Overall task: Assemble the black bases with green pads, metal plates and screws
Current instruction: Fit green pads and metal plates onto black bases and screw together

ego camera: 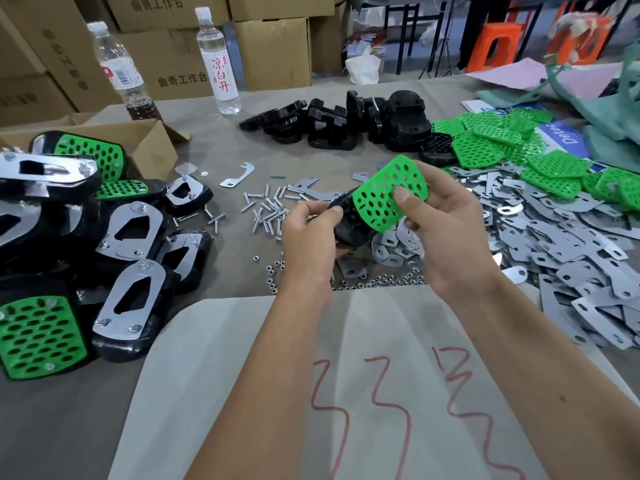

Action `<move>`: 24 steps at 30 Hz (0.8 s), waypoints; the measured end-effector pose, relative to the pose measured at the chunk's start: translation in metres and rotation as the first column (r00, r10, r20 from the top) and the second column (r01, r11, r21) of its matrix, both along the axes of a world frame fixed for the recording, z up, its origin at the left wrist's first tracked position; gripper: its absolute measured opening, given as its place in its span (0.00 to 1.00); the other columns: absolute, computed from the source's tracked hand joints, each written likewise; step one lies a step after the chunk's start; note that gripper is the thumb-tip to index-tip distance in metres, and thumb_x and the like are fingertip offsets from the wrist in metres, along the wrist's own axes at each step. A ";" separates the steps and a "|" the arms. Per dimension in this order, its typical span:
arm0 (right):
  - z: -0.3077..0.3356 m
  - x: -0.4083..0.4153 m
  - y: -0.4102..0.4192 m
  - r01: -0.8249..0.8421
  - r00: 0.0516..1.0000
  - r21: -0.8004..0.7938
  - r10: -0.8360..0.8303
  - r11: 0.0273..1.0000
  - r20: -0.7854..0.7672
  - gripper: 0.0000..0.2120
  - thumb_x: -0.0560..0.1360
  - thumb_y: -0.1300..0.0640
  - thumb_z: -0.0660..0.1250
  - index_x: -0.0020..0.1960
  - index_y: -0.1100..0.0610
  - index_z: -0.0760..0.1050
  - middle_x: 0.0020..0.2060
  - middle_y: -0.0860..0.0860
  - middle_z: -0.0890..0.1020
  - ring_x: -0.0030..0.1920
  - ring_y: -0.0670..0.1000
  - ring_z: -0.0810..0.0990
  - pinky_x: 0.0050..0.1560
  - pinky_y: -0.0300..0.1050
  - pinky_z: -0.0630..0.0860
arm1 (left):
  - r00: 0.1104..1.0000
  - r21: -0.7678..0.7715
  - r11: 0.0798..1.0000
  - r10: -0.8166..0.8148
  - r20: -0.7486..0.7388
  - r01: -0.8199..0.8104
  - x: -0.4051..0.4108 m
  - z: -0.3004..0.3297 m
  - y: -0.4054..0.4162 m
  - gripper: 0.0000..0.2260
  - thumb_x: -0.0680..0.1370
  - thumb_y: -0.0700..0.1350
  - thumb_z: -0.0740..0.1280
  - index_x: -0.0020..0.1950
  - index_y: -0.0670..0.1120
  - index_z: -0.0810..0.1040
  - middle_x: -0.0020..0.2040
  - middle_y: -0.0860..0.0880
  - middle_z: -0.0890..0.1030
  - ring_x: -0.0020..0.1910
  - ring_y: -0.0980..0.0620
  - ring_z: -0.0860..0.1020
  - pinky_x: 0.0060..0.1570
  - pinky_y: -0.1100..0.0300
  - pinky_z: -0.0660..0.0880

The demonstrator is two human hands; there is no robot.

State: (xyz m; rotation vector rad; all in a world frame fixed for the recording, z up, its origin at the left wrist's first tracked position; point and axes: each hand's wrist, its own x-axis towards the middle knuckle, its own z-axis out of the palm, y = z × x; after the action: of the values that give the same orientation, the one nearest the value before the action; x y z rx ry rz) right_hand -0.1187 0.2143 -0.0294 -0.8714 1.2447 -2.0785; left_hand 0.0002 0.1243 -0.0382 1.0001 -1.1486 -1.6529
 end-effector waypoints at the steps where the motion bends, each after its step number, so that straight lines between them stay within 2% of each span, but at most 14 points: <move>1: 0.002 0.000 0.001 -0.043 0.999 -0.030 0.044 0.999 0.020 0.14 0.79 0.73 0.65 0.54 0.57 0.82 0.44 0.48 0.88 0.42 0.43 0.83 0.42 0.35 0.78 | 1.000 0.015 1.000 0.013 -0.009 -0.013 0.001 0.000 0.000 0.07 0.80 0.35 0.68 0.43 0.45 0.78 0.35 0.51 0.83 0.38 0.51 0.83 0.38 0.48 0.85; 2: 0.002 -0.001 0.003 -0.073 0.996 -0.047 0.076 0.996 0.056 0.17 0.78 0.75 0.64 0.48 0.56 0.83 0.46 0.49 0.87 0.42 0.43 0.82 0.44 0.34 0.75 | 0.999 0.034 0.999 0.027 -0.019 -0.027 0.001 0.000 -0.001 0.08 0.80 0.36 0.68 0.42 0.45 0.79 0.36 0.50 0.83 0.39 0.50 0.83 0.35 0.50 0.84; 4: 0.003 -0.004 0.005 -0.098 0.990 -0.032 0.101 0.995 0.103 0.22 0.78 0.77 0.60 0.40 0.54 0.80 0.51 0.52 0.84 0.45 0.48 0.78 0.48 0.39 0.70 | 0.998 0.059 0.997 0.046 -0.033 -0.044 0.002 0.001 -0.002 0.12 0.80 0.36 0.69 0.38 0.47 0.82 0.41 0.47 0.83 0.43 0.47 0.83 0.33 0.53 0.82; 6: 0.003 -0.008 0.007 -0.100 0.991 0.035 0.097 0.994 0.091 0.20 0.79 0.77 0.57 0.41 0.56 0.77 0.53 0.56 0.83 0.45 0.51 0.78 0.46 0.44 0.70 | 0.998 0.061 0.997 0.058 -0.034 -0.056 0.002 0.002 -0.002 0.14 0.80 0.37 0.70 0.35 0.48 0.83 0.42 0.46 0.83 0.42 0.46 0.83 0.32 0.53 0.82; 8: 0.001 -0.009 0.004 -0.168 0.979 0.057 0.160 0.984 0.123 0.14 0.78 0.71 0.56 0.45 0.60 0.78 0.50 0.59 0.83 0.41 0.55 0.79 0.41 0.46 0.74 | 0.998 0.043 0.998 0.056 -0.016 -0.056 0.003 0.002 -0.002 0.13 0.80 0.38 0.70 0.37 0.48 0.84 0.41 0.46 0.83 0.41 0.47 0.83 0.32 0.53 0.82; 10: 0.000 -0.007 0.003 -0.200 0.970 0.088 0.185 0.976 0.157 0.07 0.76 0.61 0.62 0.48 0.62 0.79 0.49 0.60 0.83 0.41 0.59 0.80 0.37 0.48 0.77 | 0.999 0.013 0.999 0.042 0.006 -0.042 0.003 0.002 -0.001 0.14 0.81 0.39 0.70 0.36 0.47 0.84 0.39 0.48 0.83 0.41 0.48 0.82 0.32 0.54 0.82; 11: -0.002 -0.006 0.002 -0.181 0.976 0.120 0.164 0.976 0.140 0.07 0.76 0.58 0.66 0.48 0.62 0.78 0.48 0.59 0.83 0.42 0.60 0.82 0.35 0.48 0.78 | 0.999 0.003 0.999 0.038 0.013 -0.038 0.003 0.002 -0.001 0.15 0.81 0.40 0.70 0.34 0.48 0.85 0.38 0.48 0.83 0.40 0.48 0.82 0.31 0.55 0.81; 13: -0.007 -0.006 -0.001 -0.124 0.992 0.167 0.122 0.978 0.027 0.08 0.79 0.55 0.69 0.48 0.61 0.77 0.45 0.55 0.85 0.42 0.57 0.85 0.33 0.45 0.79 | 0.999 -0.010 0.999 0.030 0.022 -0.030 0.003 0.003 -0.002 0.17 0.81 0.40 0.70 0.32 0.49 0.86 0.36 0.50 0.84 0.38 0.49 0.82 0.31 0.56 0.81; 15: -0.012 -0.006 -0.001 -0.058 0.984 0.175 0.086 0.983 -0.154 0.06 0.79 0.61 0.72 0.54 0.58 0.77 0.44 0.52 0.86 0.40 0.54 0.86 0.31 0.42 0.79 | 1.000 -0.010 1.000 0.014 0.021 -0.014 0.004 0.004 -0.001 0.18 0.81 0.40 0.69 0.32 0.50 0.86 0.35 0.50 0.84 0.36 0.50 0.83 0.32 0.54 0.82; 17: -0.015 -0.007 -0.001 0.020 0.954 0.190 0.039 0.982 -0.299 0.16 0.76 0.64 0.75 0.60 0.54 0.75 0.46 0.51 0.88 0.42 0.54 0.87 0.33 0.42 0.80 | 1.000 -0.009 1.000 -0.004 0.013 0.004 0.004 0.005 0.000 0.18 0.82 0.41 0.69 0.33 0.50 0.86 0.35 0.48 0.85 0.35 0.50 0.84 0.32 0.52 0.83; 19: -0.015 -0.007 -0.002 0.068 0.934 0.195 0.006 0.979 -0.357 0.18 0.75 0.63 0.77 0.61 0.54 0.76 0.46 0.51 0.88 0.45 0.54 0.88 0.39 0.48 0.84 | 0.999 -0.038 0.999 -0.019 0.030 0.020 0.004 0.004 0.002 0.18 0.82 0.41 0.69 0.33 0.51 0.87 0.34 0.49 0.84 0.37 0.49 0.83 0.35 0.47 0.85; 21: -0.017 -0.007 -0.003 0.096 0.923 0.216 -0.006 0.972 -0.386 0.17 0.74 0.61 0.78 0.60 0.54 0.79 0.47 0.50 0.88 0.48 0.53 0.88 0.47 0.55 0.86 | 0.998 -0.074 0.997 -0.012 0.063 0.017 0.004 0.003 0.003 0.17 0.82 0.42 0.69 0.33 0.52 0.87 0.36 0.49 0.84 0.42 0.46 0.83 0.45 0.38 0.85; 24: -0.021 -0.004 -0.005 0.238 0.883 0.262 -0.096 0.935 -0.459 0.16 0.72 0.57 0.81 0.56 0.49 0.80 0.44 0.48 0.88 0.45 0.50 0.88 0.45 0.55 0.86 | 0.998 -0.062 0.998 0.024 0.060 -0.020 0.003 0.004 0.004 0.18 0.81 0.42 0.69 0.32 0.51 0.86 0.39 0.47 0.83 0.44 0.44 0.81 0.52 0.33 0.81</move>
State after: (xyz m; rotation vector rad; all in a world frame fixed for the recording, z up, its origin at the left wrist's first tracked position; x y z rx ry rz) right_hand -0.1228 0.2095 -0.0500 -1.1553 1.8927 -1.7854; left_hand 0.0033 0.1280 -0.0342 1.0266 -1.2175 -1.5700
